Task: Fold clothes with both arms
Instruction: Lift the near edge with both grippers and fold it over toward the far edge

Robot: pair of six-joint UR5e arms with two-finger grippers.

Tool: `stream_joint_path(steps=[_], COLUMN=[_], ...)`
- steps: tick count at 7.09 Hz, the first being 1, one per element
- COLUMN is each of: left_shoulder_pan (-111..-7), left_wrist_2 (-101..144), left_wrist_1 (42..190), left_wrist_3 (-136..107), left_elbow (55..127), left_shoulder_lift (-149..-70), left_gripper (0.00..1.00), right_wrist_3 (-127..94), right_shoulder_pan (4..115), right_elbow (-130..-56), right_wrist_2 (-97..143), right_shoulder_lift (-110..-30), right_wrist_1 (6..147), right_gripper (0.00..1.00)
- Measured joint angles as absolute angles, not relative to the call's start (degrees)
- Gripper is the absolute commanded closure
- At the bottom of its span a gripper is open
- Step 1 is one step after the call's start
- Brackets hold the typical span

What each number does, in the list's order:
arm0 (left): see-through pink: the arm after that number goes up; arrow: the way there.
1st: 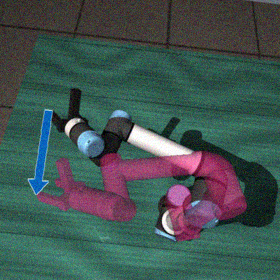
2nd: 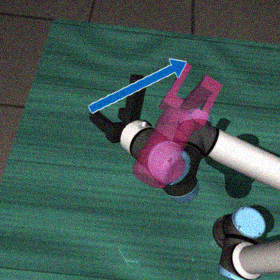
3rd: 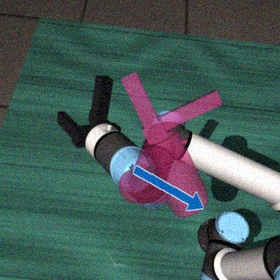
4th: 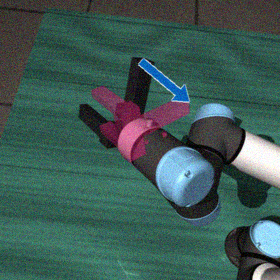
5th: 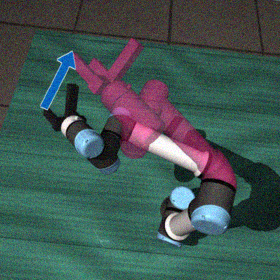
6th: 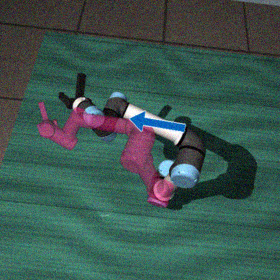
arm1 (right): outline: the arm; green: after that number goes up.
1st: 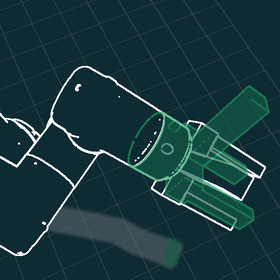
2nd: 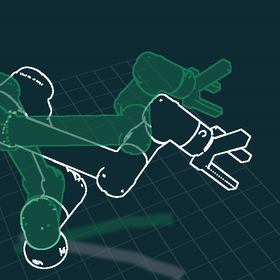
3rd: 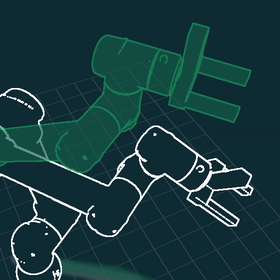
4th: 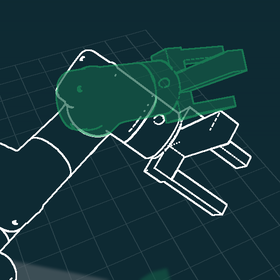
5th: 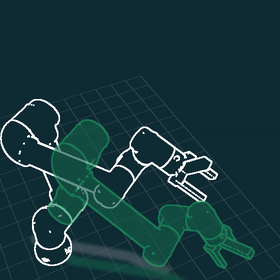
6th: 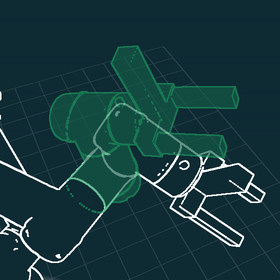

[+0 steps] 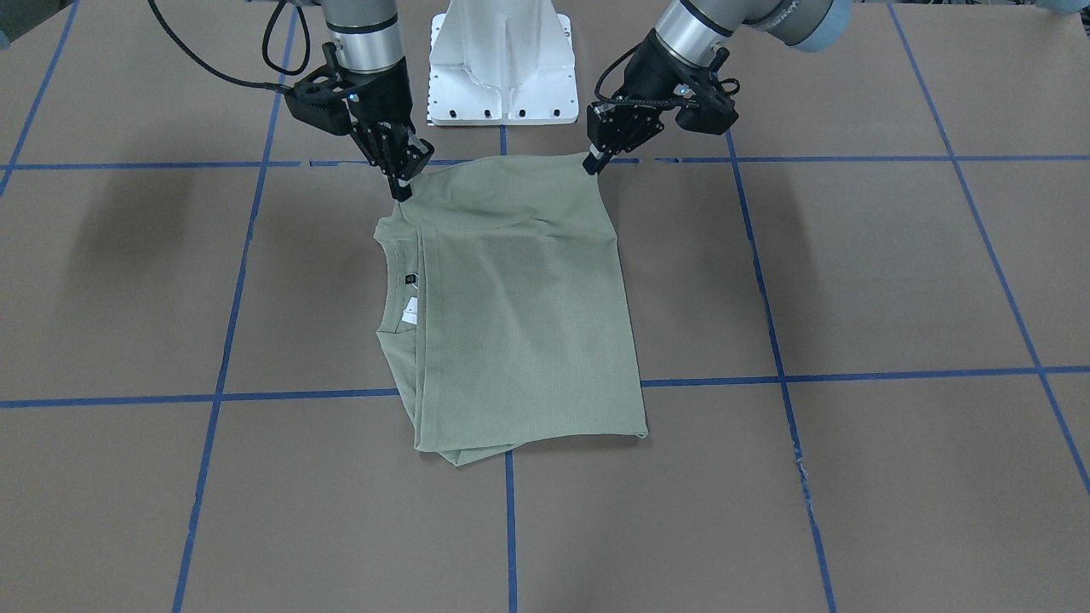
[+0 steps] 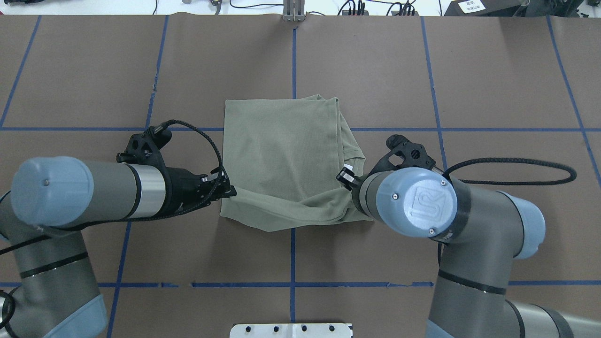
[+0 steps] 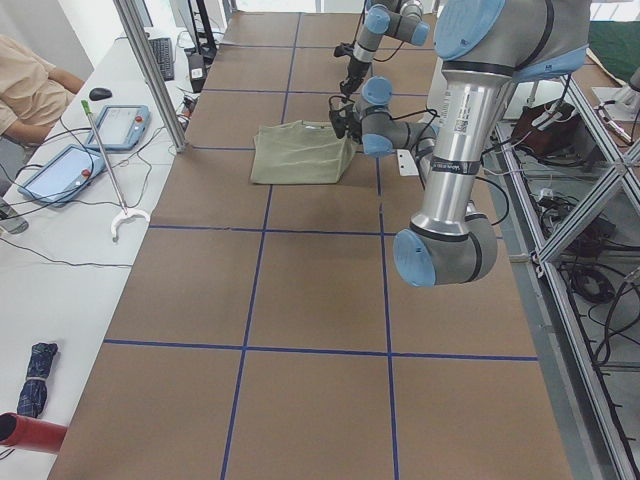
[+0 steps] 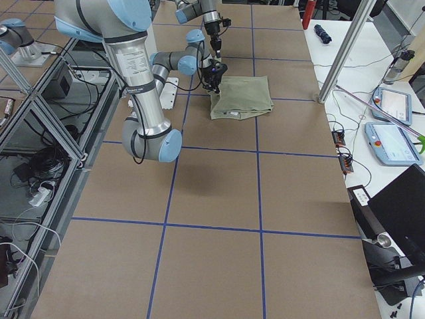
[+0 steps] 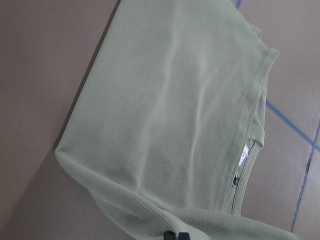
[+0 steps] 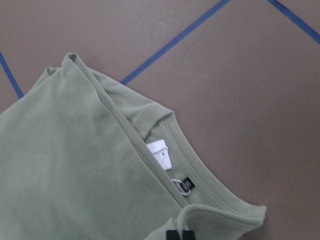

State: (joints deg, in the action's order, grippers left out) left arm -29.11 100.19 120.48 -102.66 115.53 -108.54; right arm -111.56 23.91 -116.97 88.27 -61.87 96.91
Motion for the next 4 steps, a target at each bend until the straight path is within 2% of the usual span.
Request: stream_joint_path(steps=[1,4], left_shoulder_pan=[-32.4,-38.3], left_wrist_2=[100.2,100.1], left_wrist_1=[120.7,122.9], left_wrist_3=[-99.7,-93.5], left_elbow=[111.4,97.7], left_shoulder_lift=[-110.6,-116.4], left_gripper=[1.00,1.00], right_wrist_3=[-109.8,-108.6], right_shoulder_pan=[27.4,36.1], right_elbow=[-111.8,-89.9], right_wrist_2=[90.4,96.6], right_shoulder_lift=[-58.9,-50.9], right_wrist_1=[95.0,79.1], right_gripper=[1.00,1.00])
